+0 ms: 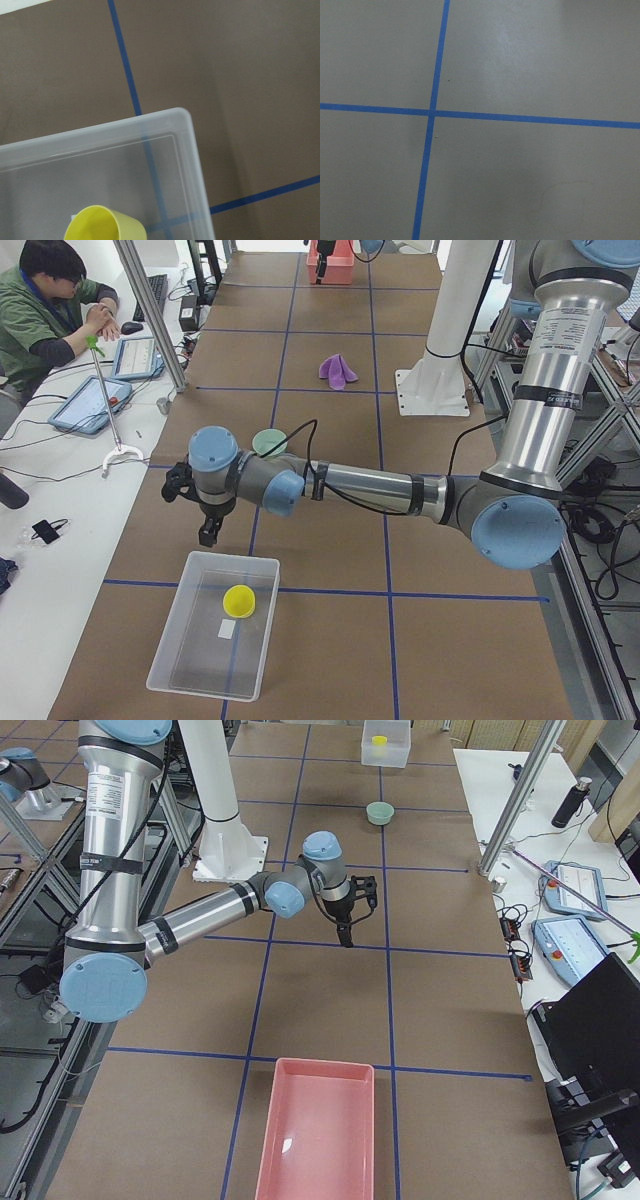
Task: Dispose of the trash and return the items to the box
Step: 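Reach the left gripper to the pale green bowl and grasp its rim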
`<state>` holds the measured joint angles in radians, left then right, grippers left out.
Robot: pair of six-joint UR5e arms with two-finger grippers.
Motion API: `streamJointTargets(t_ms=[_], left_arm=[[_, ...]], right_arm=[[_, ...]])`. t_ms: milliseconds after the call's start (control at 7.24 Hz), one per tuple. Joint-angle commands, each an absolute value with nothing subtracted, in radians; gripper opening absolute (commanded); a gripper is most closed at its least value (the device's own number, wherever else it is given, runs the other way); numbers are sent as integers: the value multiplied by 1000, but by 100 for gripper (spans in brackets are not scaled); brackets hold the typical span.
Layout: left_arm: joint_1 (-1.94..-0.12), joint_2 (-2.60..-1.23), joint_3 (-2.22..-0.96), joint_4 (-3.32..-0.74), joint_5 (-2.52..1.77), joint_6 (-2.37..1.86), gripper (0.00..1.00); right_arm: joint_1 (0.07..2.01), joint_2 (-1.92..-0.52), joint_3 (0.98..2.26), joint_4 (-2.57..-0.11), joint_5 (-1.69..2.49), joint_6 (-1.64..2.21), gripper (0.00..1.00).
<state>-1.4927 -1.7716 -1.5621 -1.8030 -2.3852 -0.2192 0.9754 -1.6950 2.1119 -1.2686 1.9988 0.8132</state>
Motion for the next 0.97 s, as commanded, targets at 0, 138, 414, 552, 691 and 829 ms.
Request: streamJointTargets(t_ms=[0, 138, 414, 552, 691, 829], left_arm=[[-1320, -1778, -1689, -1793, -2382, -499, 98], [-1214, -1807, -1680, -1874, -2358, -646, 98], [-1019, -1841, -1677, -2023, -2194, -965, 98], [-934, -1885, -1674, -2026, -2102, -1080, 98], [-857, -1914, -1651, -2029, -2032, -1129, 98], [-838, -1940, -1594, -2040, -1981, -1135, 98]], right_arm=[[965, -1695, 2111, -1269, 1999, 822, 100], [963, -1695, 2111, -1269, 1999, 827, 100], [954, -1695, 2108, -1269, 1974, 827, 100], [954, -1695, 2108, -1269, 1973, 827, 100], [951, -1695, 2106, -1269, 1973, 827, 100], [951, -1695, 2106, -1269, 1973, 827, 100]])
